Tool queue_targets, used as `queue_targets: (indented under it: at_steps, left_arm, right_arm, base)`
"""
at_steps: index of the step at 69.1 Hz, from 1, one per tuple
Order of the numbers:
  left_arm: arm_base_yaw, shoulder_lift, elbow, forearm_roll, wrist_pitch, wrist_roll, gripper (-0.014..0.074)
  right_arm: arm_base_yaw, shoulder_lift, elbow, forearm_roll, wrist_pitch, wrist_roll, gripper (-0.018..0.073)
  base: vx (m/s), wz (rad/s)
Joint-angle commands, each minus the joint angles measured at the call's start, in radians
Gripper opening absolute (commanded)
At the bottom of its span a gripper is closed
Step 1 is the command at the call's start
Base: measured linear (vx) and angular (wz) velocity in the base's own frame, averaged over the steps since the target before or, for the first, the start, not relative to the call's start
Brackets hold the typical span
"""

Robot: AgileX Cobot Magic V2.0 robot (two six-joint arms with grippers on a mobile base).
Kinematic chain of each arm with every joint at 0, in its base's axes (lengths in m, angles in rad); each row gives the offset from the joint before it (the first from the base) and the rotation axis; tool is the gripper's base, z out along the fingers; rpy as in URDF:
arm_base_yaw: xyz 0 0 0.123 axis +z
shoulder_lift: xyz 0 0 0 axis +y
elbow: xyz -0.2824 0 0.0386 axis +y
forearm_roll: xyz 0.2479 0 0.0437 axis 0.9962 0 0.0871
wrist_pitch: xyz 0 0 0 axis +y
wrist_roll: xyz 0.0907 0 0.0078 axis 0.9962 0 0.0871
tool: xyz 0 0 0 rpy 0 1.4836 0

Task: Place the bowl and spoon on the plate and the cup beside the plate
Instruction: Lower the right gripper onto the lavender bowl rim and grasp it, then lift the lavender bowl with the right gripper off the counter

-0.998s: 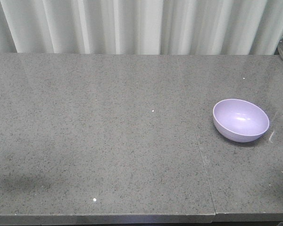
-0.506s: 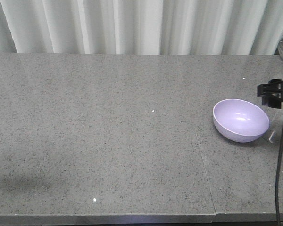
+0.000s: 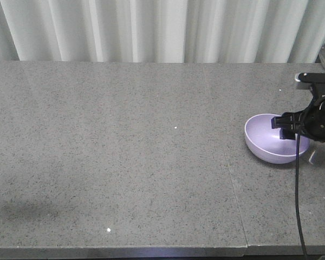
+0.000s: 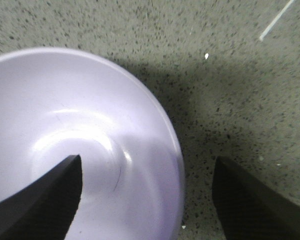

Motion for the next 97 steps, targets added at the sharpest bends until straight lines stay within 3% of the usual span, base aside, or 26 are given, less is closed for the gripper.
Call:
queue_targets:
  at_steps: [1, 21, 33, 42, 67, 97]
  left_arm:
    - [0.001, -0.017, -0.022, 0.002, -0.048, -0.001, -0.0006]
    - [0.001, -0.017, -0.022, 0.002, -0.048, -0.001, -0.0006]
    - [0.001, -0.017, -0.022, 0.002, -0.048, -0.001, -0.0006]
    - [0.001, -0.016, -0.022, 0.002, -0.048, -0.001, -0.0006]
    - [0.001, -0.016, -0.022, 0.002, -0.048, -0.001, -0.0006]
    - [0.001, -0.016, -0.022, 0.002, -0.048, -0.001, -0.0006]
  right_arm:
    - [-0.007, -0.015, -0.035, -0.01, -0.049, 0.001, 0.0531]
    - [-0.007, 0.021, -0.035, 0.0, -0.047, 0.002, 0.0418]
    - [-0.007, 0.021, -0.035, -0.001, -0.046, 0.024, 0.0202]
    - [-0.007, 0.021, -0.035, -0.002, -0.046, 0.025, -0.0013]
    - [-0.007, -0.135, -0.035, -0.003, 0.048, 0.002, -0.0009]
    - [-0.007, -0.61, -0.035, 0.0, 0.281, -0.015, -0.0006]
  base:
    - [0.0, 0.0]
    - [0.0, 0.0]
    - [0.0, 0.0]
    - [0.0, 0.0]
    - [0.0, 0.0]
    - [0.0, 0.0]
